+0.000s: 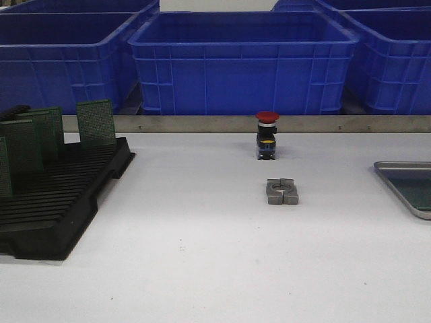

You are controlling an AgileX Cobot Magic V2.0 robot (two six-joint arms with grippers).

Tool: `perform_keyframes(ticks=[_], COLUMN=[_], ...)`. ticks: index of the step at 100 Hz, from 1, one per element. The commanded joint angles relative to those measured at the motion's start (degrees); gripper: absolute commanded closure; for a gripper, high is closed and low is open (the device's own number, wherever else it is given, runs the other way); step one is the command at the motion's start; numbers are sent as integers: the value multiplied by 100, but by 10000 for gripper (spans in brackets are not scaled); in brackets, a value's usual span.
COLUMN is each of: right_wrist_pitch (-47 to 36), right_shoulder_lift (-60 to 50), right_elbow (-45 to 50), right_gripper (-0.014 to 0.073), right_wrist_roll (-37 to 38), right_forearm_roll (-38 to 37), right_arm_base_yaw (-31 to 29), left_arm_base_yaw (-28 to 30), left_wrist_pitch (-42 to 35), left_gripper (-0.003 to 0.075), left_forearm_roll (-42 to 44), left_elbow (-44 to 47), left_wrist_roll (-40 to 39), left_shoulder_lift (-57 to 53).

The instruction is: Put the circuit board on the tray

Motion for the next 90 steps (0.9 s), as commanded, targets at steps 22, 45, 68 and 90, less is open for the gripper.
perform_keyframes(ticks=[22, 45, 68, 90], right_wrist_pitch=[-261, -261, -261, -261], right_shoulder_lift=[31, 31, 31, 31], right_elbow=[-160, -160, -160, -160], right_gripper=[662, 662, 662, 662], right_wrist_roll=[-35, -35, -35, -35], right_forearm_roll=[103, 103, 103, 103], right_arm_base_yaw=[13, 13, 13, 13], left_arm_base_yaw=[24, 24, 24, 24], left_wrist_pitch=[-385, -385, -770, -770], left_gripper=[738, 738, 738, 738], left_forearm_roll=[-36, -36, -112, 1356], left_elbow=[-159, -159, -159, -146], left_wrist_roll=[-50, -50, -50, -1263], left_shoulder_lift=[16, 16, 16, -9])
